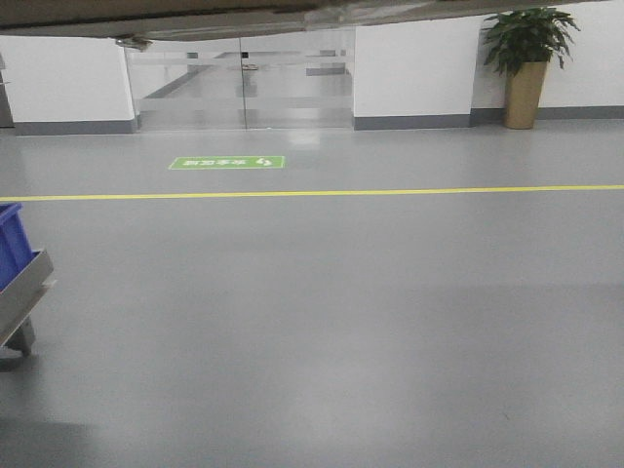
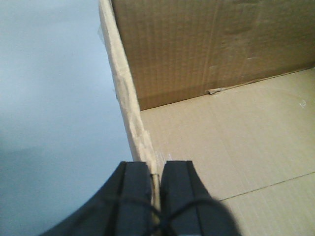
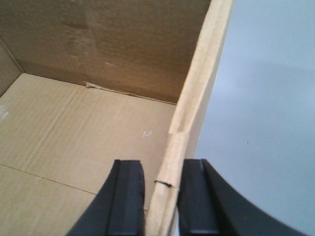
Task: Grab carton from right shelf to conveyor
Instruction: 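Drive away from the shelf holding the carton in both grippers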
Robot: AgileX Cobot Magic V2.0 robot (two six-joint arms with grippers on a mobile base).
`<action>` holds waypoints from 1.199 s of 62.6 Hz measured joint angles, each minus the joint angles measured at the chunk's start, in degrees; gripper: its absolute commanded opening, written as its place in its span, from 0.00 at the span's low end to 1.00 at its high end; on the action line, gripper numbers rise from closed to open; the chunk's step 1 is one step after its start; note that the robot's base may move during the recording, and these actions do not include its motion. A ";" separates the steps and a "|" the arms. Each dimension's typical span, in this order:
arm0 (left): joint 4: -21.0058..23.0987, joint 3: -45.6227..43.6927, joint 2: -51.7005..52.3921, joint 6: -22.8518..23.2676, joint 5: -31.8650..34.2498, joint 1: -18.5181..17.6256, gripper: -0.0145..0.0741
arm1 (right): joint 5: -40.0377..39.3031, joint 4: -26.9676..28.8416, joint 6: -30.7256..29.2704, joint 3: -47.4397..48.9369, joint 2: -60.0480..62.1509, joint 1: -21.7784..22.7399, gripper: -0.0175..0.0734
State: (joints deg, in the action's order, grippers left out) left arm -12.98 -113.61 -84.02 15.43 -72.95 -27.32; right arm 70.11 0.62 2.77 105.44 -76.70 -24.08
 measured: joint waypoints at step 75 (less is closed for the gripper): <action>-1.24 0.00 0.00 0.00 0.00 0.00 0.14 | -1.80 0.11 0.00 0.00 0.00 0.00 0.12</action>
State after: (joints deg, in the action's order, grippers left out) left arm -14.23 -113.61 -84.02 15.43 -72.95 -27.32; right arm 68.30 0.73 2.77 105.44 -76.70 -24.08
